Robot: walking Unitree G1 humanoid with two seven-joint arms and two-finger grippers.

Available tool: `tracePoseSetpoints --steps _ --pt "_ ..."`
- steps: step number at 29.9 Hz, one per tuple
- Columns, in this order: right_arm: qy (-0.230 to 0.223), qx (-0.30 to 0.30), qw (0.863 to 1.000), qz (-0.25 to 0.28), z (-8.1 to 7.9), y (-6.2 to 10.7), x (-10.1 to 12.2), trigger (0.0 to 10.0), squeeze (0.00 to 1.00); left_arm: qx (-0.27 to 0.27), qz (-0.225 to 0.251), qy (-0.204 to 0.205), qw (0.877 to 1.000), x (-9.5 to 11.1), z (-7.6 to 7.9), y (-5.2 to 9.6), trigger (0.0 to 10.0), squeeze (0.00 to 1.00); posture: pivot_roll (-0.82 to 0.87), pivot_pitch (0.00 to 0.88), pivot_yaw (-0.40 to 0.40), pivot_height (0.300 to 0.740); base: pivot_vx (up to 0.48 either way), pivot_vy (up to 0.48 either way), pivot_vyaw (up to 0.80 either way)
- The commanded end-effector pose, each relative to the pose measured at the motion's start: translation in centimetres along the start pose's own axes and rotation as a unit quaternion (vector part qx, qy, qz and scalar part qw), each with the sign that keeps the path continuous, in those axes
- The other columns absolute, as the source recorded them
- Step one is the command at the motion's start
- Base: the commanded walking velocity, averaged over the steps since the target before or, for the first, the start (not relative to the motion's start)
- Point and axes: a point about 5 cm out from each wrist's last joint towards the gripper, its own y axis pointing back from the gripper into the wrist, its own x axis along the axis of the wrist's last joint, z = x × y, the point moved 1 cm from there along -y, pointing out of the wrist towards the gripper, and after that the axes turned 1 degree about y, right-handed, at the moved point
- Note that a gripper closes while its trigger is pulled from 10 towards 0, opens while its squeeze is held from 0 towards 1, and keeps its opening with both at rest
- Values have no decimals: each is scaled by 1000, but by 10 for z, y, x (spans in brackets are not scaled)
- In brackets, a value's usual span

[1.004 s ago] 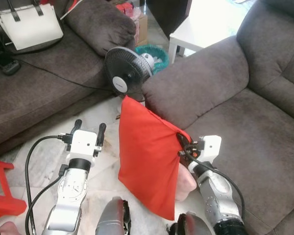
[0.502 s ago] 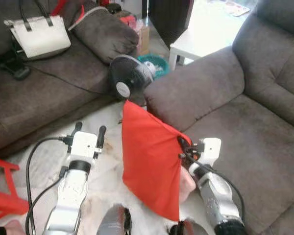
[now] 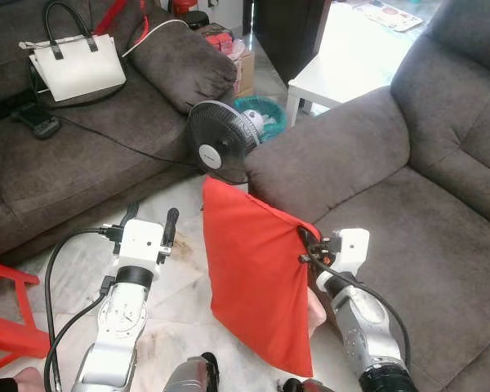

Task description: Move the pillow to the sofa from floor

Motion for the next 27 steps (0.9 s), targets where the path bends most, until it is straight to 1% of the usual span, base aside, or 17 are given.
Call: tracePoseSetpoints --steps 1,5,8,10,11,12,14,17,18,21,22,23,24,25,26,27 --pt "28 13 998 63 -2 -11 30 10000 0 -8 -7 0 1000 -3 -1 2 10000 0 188 107 -45 740 0 0 0" --pt "87 36 995 39 3 -12 31 10000 0 -64 -9 7 998 -4 -4 6 10000 0 192 109 -47 740 0 0 0" --pt "123 53 991 17 7 -12 31 10000 0 -85 -26 7 996 -10 -9 9 10000 0 191 109 -48 740 0 0 0" --pt "128 76 989 12 4 -12 30 10000 0 -91 -32 6 995 -13 -10 10 10000 0 190 110 -50 740 0 0 0" --pt "121 96 988 11 1 -11 31 10000 0 -93 -34 8 995 -13 -11 10 10000 0 191 109 -50 740 0 0 0" --pt "110 131 985 13 -5 -10 32 10000 0 -96 -34 11 995 -13 -10 8 10000 0 191 109 -50 740 0 0 0" --pt "107 144 984 13 -7 -9 32 10000 0 -98 -33 14 994 -12 -9 7 10000 0 190 110 -50 740 0 0 0" --pt "112 164 980 7 -10 -9 32 10000 0 -110 -32 23 993 -11 -3 5 10000 0 184 108 -50 740 0 0 0" --pt "119 175 977 -1 -10 -8 31 10000 0 -121 -33 29 992 -11 0 5 10000 0 184 107 -50 740 0 0 0" --pt "131 180 975 -11 -8 -7 30 10000 0 -132 -38 32 990 -12 2 7 10000 0 183 107 -49 740 0 0 0" --pt "157 180 971 -29 -3 -5 26 10000 0 -145 -46 33 988 -15 3 9 10000 0 185 108 -49 740 0 0 0" --pt "157 180 971 -29 -3 -5 26 10000 0 -145 -46 33 988 -15 3 9 10000 0 185 108 -49 740 0 0 0" --pt "184 170 967 -52 5 -3 22 10000 0 -164 -55 28 985 -18 3 12 10000 0 185 109 -48 740 0 0 0" --pt "189 167 966 -56 6 -3 21 10000 0 -168 -56 26 984 -18 3 13 10000 0 185 109 -48 740 0 0 0" --pt "204 151 964 -73 12 -3 19 10000 0 -170 -58 24 983 -19 1 15 10000 0 184 109 -47 740 0 0 0" --pt "228 120 960 -108 25 -2 15 10000 0 -175 -62 21 982 -20 -2 17 10000 0 185 110 -47 740 0 0 0"
